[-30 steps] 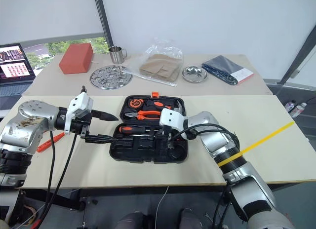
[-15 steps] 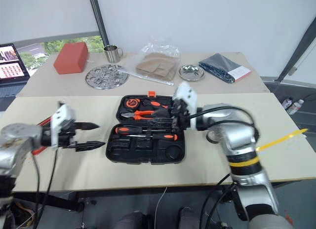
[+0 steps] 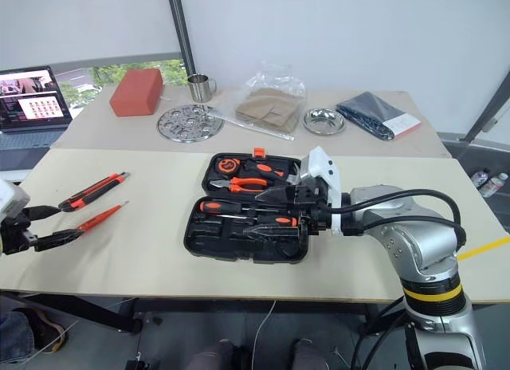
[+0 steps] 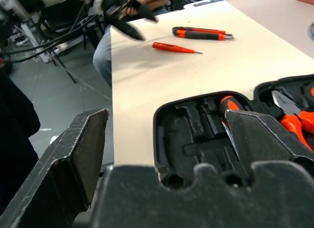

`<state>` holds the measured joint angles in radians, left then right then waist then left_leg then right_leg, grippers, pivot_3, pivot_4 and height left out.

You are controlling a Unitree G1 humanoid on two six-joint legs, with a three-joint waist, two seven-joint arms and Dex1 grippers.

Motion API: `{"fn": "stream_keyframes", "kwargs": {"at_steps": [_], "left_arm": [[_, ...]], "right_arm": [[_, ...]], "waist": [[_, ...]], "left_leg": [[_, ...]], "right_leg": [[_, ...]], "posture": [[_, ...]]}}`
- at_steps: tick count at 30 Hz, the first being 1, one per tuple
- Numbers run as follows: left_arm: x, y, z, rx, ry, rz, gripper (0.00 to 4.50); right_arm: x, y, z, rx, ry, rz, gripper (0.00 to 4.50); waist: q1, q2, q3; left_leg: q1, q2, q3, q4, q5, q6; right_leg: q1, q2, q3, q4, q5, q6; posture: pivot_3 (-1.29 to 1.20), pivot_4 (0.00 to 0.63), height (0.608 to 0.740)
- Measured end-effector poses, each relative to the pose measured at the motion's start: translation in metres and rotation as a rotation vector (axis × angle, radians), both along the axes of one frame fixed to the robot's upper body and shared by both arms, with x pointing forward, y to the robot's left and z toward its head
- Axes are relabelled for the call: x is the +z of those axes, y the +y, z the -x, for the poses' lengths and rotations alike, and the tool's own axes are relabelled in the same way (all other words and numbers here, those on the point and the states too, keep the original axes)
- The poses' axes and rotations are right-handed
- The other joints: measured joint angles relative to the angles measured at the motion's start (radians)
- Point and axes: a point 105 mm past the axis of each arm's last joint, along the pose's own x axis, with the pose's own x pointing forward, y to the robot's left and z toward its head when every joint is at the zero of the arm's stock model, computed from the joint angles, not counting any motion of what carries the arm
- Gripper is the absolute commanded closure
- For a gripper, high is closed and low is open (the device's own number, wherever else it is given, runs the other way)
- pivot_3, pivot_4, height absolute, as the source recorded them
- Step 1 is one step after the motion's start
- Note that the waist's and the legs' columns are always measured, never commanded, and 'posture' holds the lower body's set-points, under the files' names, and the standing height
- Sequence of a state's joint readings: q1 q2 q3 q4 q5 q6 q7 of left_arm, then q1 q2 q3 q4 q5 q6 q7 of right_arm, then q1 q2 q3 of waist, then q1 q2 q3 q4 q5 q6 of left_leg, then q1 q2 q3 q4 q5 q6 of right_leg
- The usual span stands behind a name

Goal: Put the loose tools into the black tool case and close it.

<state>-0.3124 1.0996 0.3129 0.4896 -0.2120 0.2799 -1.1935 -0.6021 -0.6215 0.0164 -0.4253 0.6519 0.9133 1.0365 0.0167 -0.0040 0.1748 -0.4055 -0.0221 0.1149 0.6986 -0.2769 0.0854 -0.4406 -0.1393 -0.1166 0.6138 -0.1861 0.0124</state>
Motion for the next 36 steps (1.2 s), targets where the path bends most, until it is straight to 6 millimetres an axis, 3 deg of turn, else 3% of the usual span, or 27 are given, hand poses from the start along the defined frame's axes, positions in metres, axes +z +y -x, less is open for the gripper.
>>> {"fn": "stream_keyframes", "kwargs": {"at_steps": [8, 9, 10, 12, 13, 14, 19, 22, 27, 30, 33, 36], "left_arm": [[-0.03, 0.005, -0.034, 0.018, 0.155, -0.092, 0.0], [-0.03, 0.006, -0.038, 0.029, 0.16, -0.103, 0.52], [-0.03, 0.007, -0.039, 0.037, 0.167, -0.106, 0.64], [-0.032, 0.006, -0.041, 0.047, 0.181, -0.09, 1.47], [-0.034, 0.004, -0.041, 0.042, 0.198, -0.075, 1.63], [-0.035, 0.003, -0.041, 0.039, 0.209, -0.064, 2.17], [-0.037, -0.004, -0.039, 0.01, 0.258, -0.015, 3.91], [-0.032, -0.015, -0.04, -0.045, 0.281, 0.021, 4.1], [0.01, -0.071, -0.045, -0.345, 0.198, 0.031, 4.1], [0.035, -0.131, -0.034, -0.619, 0.142, -0.004, 4.1], [0.035, -0.184, -0.027, -0.826, 0.126, -0.047, 4.1], [0.025, -0.224, -0.03, -0.934, 0.146, -0.072, 4.1]], "right_arm": [[-0.001, -0.003, 0.007, -0.009, -0.022, 0.013, 0.05], [-0.001, -0.005, 0.008, -0.017, -0.023, 0.011, 0.0], [-0.001, -0.006, 0.009, -0.022, -0.024, 0.007, 0.0], [-0.002, -0.009, 0.011, -0.033, -0.029, 0.019, 0.0], [-0.001, -0.011, 0.013, -0.041, -0.035, 0.024, 0.0], [-0.001, -0.013, 0.014, -0.048, -0.04, 0.029, 0.0], [-0.003, -0.022, 0.015, -0.078, -0.04, 0.061, 0.0], [-0.005, -0.027, 0.015, -0.103, -0.034, 0.067, 0.0], [-0.009, -0.037, 0.021, -0.122, -0.009, 0.093, 0.0], [-0.016, -0.042, 0.03, -0.12, 0.027, 0.116, 0.0], [-0.018, -0.042, 0.032, -0.125, 0.027, 0.129, 0.0], [-0.018, -0.043, 0.029, -0.151, 0.016, 0.127, 0.0]], "waist": [[-0.013, -0.006, -0.003], [-0.013, -0.006, -0.003], [-0.014, -0.006, -0.003], [-0.016, -0.006, -0.003], [-0.016, -0.006, -0.003], [-0.017, -0.006, -0.003], [-0.016, -0.006, -0.003], [-0.016, -0.009, -0.003], [-0.003, -0.012, -0.001], [-0.004, -0.012, -0.001], [-0.005, -0.012, -0.001], [-0.004, -0.012, -0.001]], "left_leg": [[-0.005, 0.003, 0.003, -0.001, 0.006, 0.01], [-0.004, 0.002, 0.003, -0.002, 0.006, 0.01], [-0.003, 0.003, 0.003, -0.002, 0.006, 0.01], [-0.002, 0.003, 0.004, -0.002, 0.006, 0.01], [-0.001, 0.003, 0.004, -0.001, 0.006, 0.01], [0.0, 0.004, 0.004, -0.001, 0.005, 0.009], [-0.001, 0.004, 0.003, 0.001, 0.001, 0.003], [-0.002, 0.004, 0.003, 0.005, 0.001, 0.004], [-0.013, 0.003, -0.001, 0.016, 0.003, 0.015], [-0.013, 0.0, -0.001, 0.018, 0.001, 0.018], [-0.01, -0.001, -0.001, 0.018, 0.001, 0.019], [-0.01, 0.0, -0.001, 0.018, 0.001, 0.019]], "right_leg": [[0.001, 0.009, -0.006, 0.002, 0.0, 0.001], [0.001, 0.009, -0.005, 0.002, -0.001, 0.001], [0.002, 0.009, -0.005, 0.002, -0.001, 0.001], [0.002, 0.009, -0.005, 0.0, -0.001, 0.001], [0.002, 0.008, -0.004, -0.001, -0.002, 0.002], [0.002, 0.007, -0.004, 0.0, -0.003, 0.002], [0.001, 0.003, -0.003, 0.003, -0.002, 0.002], [0.0, 0.002, -0.004, 0.007, -0.001, 0.0], [-0.005, -0.002, -0.007, 0.011, -0.002, 0.001], [-0.002, -0.006, -0.007, 0.009, -0.003, 0.003], [0.001, -0.005, -0.006, 0.009, -0.003, 0.005], [0.001, -0.004, -0.006, 0.01, -0.004, 0.005]], "posture": [[0.0, 0.15, 0.734], [0.0, 0.15, 0.734], [0.0, 0.15, 0.734], [0.0, 0.15, 0.734], [0.0, 0.15, 0.734], [0.0, 0.15, 0.734], [0.0, 0.15, 0.734], [0.0, 0.15, 0.734], [0.0, 0.15, 0.734], [0.0, 0.15, 0.734], [0.0, 0.15, 0.734], [0.0, 0.15, 0.734]]}}
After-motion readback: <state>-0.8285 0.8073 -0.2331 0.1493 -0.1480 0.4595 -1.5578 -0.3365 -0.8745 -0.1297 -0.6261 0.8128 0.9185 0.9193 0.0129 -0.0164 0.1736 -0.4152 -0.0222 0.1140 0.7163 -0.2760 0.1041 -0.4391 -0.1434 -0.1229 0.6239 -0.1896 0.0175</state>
